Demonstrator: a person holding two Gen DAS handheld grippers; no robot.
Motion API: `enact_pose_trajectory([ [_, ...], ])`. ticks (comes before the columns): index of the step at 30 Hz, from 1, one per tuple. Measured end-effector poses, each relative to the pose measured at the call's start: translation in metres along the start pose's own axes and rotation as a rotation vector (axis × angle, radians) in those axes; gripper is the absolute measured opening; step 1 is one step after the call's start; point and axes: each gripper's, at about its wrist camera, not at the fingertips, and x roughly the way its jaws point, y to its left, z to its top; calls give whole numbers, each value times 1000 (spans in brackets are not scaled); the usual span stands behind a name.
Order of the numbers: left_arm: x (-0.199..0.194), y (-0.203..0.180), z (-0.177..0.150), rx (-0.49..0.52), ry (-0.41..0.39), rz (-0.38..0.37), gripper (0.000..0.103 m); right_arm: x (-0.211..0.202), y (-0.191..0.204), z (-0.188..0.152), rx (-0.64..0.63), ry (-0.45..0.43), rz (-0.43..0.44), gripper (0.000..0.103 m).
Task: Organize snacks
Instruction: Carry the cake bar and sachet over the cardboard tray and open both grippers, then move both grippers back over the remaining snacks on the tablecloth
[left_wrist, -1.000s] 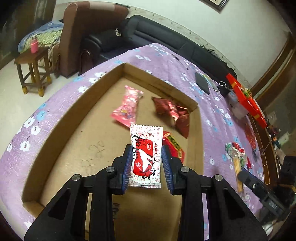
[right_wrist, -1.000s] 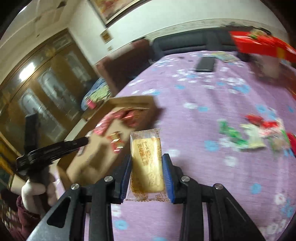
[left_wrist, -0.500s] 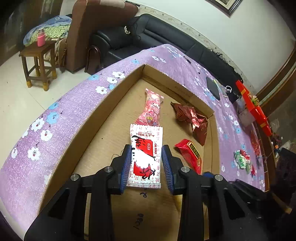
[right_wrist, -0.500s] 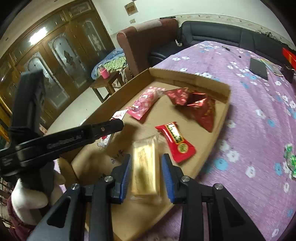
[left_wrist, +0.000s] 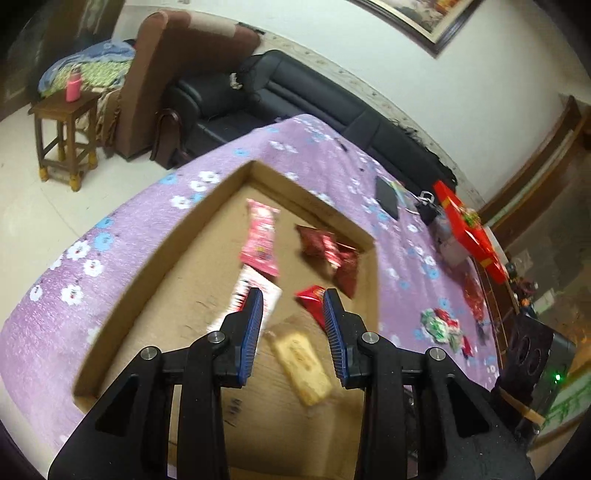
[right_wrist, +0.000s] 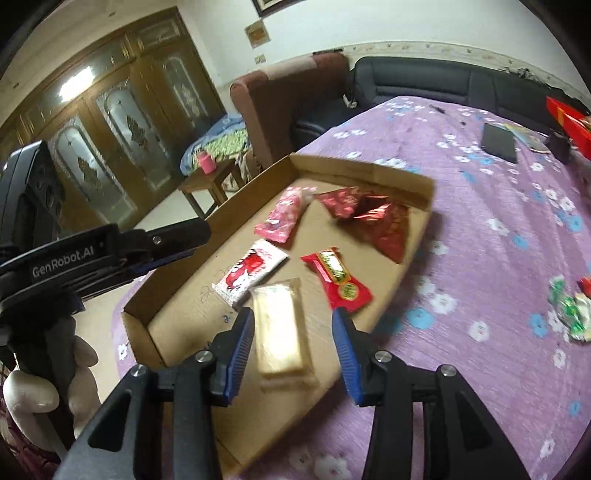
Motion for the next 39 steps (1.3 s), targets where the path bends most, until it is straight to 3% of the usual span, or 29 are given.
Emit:
enact_pose_trajectory([
  [6, 2, -43, -15, 87, 40, -50, 32, -44, -46, -19, 80, -57, -48, 47],
  [10, 9, -68, -28, 144, 82, -78, 32, -76, -97, -29, 175, -96, -121, 48],
  [17, 21, -107, -51, 250, 146, -124, 32, -146, -216, -43, 460, -227, -231, 48],
  [20, 28, -118, -57, 270, 167, -126, 32, -158, -242, -43, 509, -254, -257, 48],
  [26, 35, -128, -65, 290, 192, -111, 32, -133, -244, -23, 437, -196, -220, 48],
  [36, 39, -135, -69, 303, 214, -124, 32, -71, -240, -13, 356, -79, -336, 47],
  [39, 44, -139, -71, 303, 230, -135, 32, -65, -243, -15, 352, -75, -338, 28],
])
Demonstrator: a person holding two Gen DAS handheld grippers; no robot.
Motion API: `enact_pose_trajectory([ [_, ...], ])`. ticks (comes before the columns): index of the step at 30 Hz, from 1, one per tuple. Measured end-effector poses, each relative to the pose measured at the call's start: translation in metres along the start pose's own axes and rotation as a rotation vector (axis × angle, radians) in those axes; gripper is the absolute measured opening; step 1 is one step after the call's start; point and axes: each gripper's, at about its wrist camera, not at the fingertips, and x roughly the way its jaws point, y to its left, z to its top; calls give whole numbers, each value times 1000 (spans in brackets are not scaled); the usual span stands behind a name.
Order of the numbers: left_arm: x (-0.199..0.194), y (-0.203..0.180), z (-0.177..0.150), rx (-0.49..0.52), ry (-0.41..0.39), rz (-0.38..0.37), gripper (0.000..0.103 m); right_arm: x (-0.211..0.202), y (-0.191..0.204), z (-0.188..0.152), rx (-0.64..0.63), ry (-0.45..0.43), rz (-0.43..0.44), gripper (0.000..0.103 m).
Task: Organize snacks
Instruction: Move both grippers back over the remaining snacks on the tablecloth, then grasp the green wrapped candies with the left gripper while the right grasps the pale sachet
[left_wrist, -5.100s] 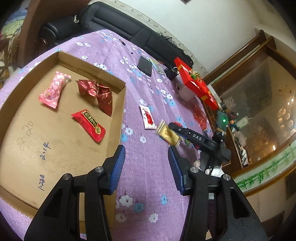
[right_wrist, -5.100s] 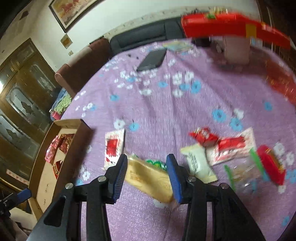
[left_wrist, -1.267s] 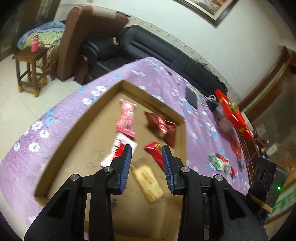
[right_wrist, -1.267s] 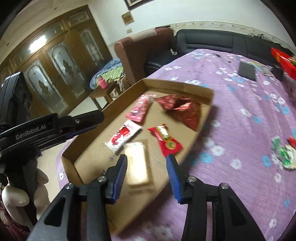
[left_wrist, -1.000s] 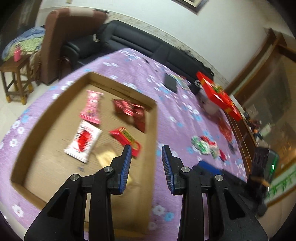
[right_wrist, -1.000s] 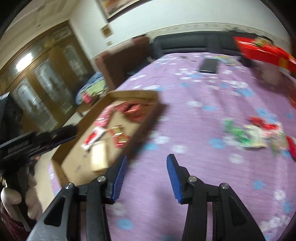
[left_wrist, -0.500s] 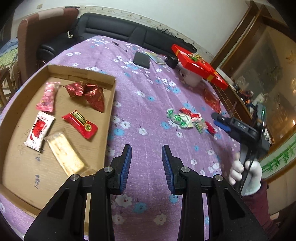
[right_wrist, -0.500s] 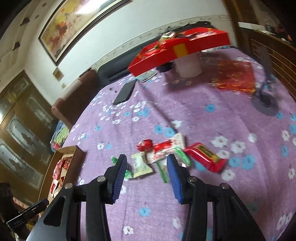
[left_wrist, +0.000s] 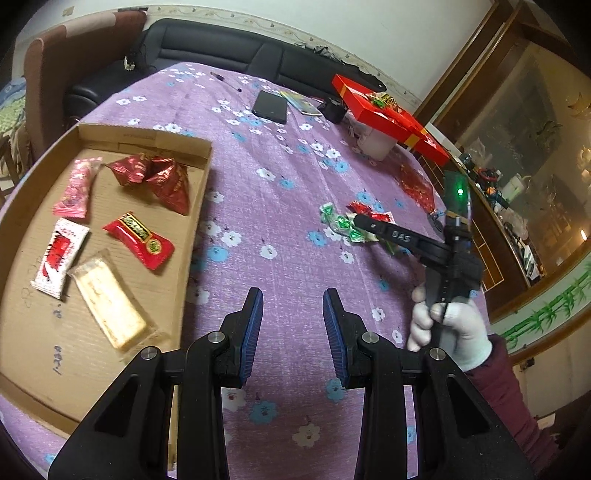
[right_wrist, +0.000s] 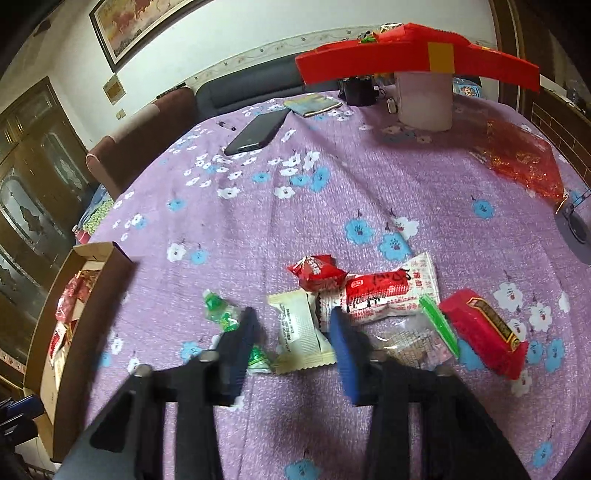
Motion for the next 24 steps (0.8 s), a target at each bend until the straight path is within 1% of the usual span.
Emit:
enact_pose_trajectory([
  [2, 4, -4, 1, 6, 11, -4, 32, 3, -3, -3, 5, 12, 19, 28],
  [5, 11, -10, 4, 11, 25, -19, 32, -3, -5, -8, 20, 18, 46, 25],
  [8, 19, -16, 10, 11, 33, -40, 32, -12, -4, -21, 38, 52, 116, 25],
  [10, 27, -21, 16, 5, 44, -51, 32, -19, -2, -34, 31, 61, 141, 25],
  [13, 48, -28, 29, -19, 58, -73, 32, -28, -4, -43, 29, 43, 136, 25],
  [17, 85, -39, 51, -48, 79, -87, 32, -30, -18, -42, 79, 36, 145, 25],
  [20, 110, -49, 67, -36, 87, -78, 32, -31, -25, -43, 118, 37, 171, 25],
  [24, 135, -63, 81, -3, 80, -62, 32, -30, -24, -41, 112, 36, 166, 26],
])
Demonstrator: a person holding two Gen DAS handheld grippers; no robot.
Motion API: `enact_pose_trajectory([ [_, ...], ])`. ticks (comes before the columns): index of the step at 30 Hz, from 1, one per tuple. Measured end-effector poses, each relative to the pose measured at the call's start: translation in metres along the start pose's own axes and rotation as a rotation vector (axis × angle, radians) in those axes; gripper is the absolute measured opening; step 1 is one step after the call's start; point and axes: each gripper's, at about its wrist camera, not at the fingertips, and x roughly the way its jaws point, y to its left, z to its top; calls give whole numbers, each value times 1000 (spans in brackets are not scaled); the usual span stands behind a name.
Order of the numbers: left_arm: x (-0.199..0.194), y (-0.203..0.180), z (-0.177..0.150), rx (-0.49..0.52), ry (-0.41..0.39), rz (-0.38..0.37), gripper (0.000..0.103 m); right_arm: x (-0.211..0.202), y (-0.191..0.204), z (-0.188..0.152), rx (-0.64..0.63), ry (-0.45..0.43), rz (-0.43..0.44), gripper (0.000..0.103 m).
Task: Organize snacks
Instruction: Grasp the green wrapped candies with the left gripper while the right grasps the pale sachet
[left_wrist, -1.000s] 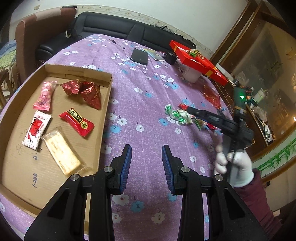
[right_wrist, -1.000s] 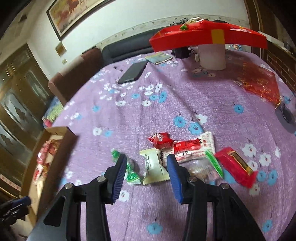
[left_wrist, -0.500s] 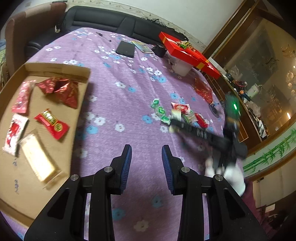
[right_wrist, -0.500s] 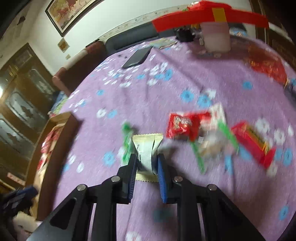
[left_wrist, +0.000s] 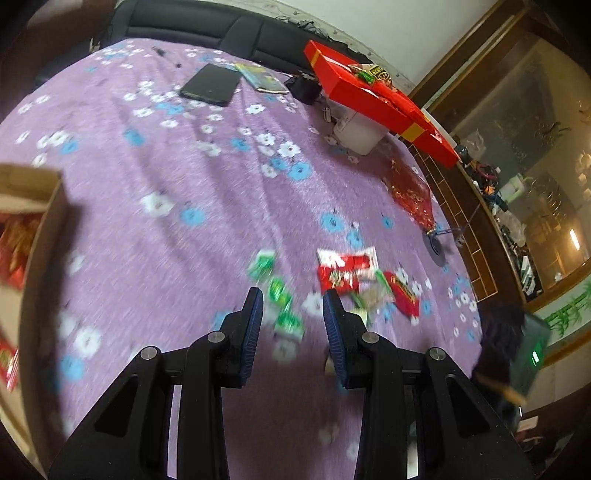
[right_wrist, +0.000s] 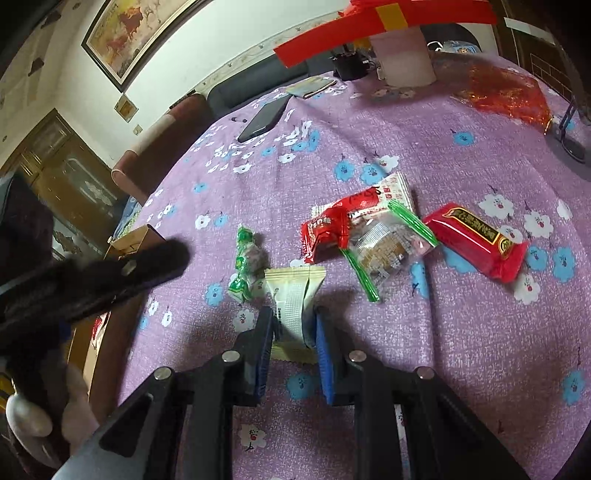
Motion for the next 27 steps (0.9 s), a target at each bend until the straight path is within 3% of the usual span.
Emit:
enact_pose_trajectory([
  [11, 53, -10, 4, 98, 66, 129, 31, 1, 1, 0, -3, -1, -12, 27],
  [14, 54, -20, 0, 193, 56, 188, 31, 1, 3, 0, -11, -5, -21, 27],
  [15, 55, -23, -2, 214, 57, 205, 29, 1, 3, -1, -14, -6, -22, 27],
  [16, 55, -24, -4, 229, 55, 216, 19, 2, 4, -1, -17, -7, -24, 27],
  [19, 52, -22, -9, 245, 56, 208, 19, 1, 4, -1, -22, -12, -28, 25],
  [27, 28, -6, -14, 153, 33, 132, 19, -3, 7, -2, -34, -36, 7, 25],
])
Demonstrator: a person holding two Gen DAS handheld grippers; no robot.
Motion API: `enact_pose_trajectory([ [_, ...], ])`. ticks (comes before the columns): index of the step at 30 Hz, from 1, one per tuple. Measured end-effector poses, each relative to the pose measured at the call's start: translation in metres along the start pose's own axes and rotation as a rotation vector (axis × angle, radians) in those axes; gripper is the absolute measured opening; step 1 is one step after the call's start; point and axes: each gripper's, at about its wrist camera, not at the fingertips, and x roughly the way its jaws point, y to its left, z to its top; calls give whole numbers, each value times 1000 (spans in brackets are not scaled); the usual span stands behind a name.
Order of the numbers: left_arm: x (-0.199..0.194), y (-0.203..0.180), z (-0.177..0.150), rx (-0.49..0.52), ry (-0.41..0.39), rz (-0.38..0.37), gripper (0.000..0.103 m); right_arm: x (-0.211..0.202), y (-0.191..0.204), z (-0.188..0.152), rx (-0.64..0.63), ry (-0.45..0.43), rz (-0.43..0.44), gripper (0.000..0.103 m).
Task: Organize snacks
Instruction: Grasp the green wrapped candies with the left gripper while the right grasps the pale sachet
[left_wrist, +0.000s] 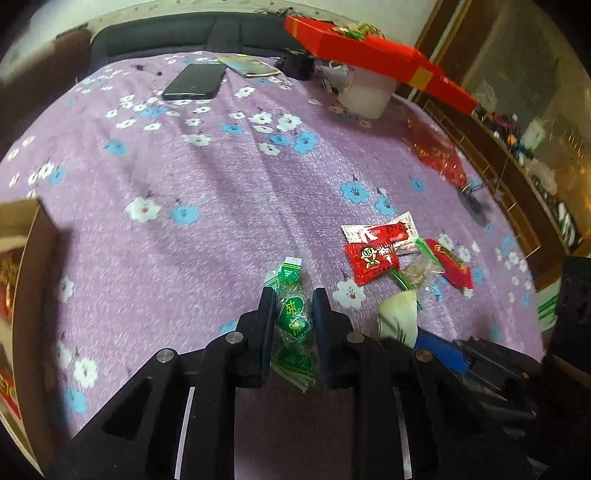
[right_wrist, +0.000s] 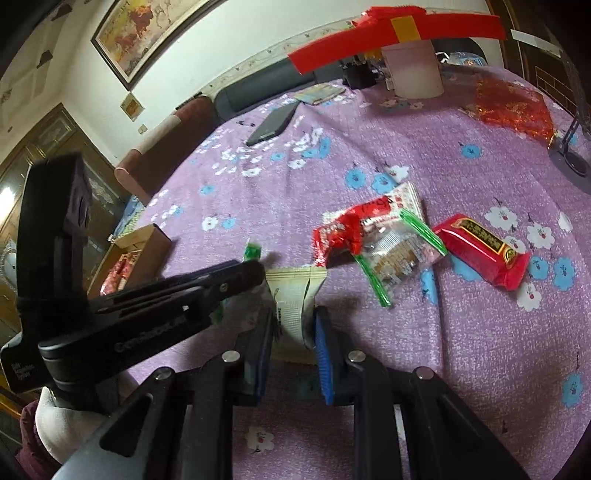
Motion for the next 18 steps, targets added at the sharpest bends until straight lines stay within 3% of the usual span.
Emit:
enact_pose_trajectory([
  [11, -86, 45, -36, -143, -128, -78, 19, -2, 5, -1, -11, -22, 40, 25],
  [18, -156, 111, -73, -249, -252, 19, 20, -4, 14, -3, -36, -41, 16, 25],
])
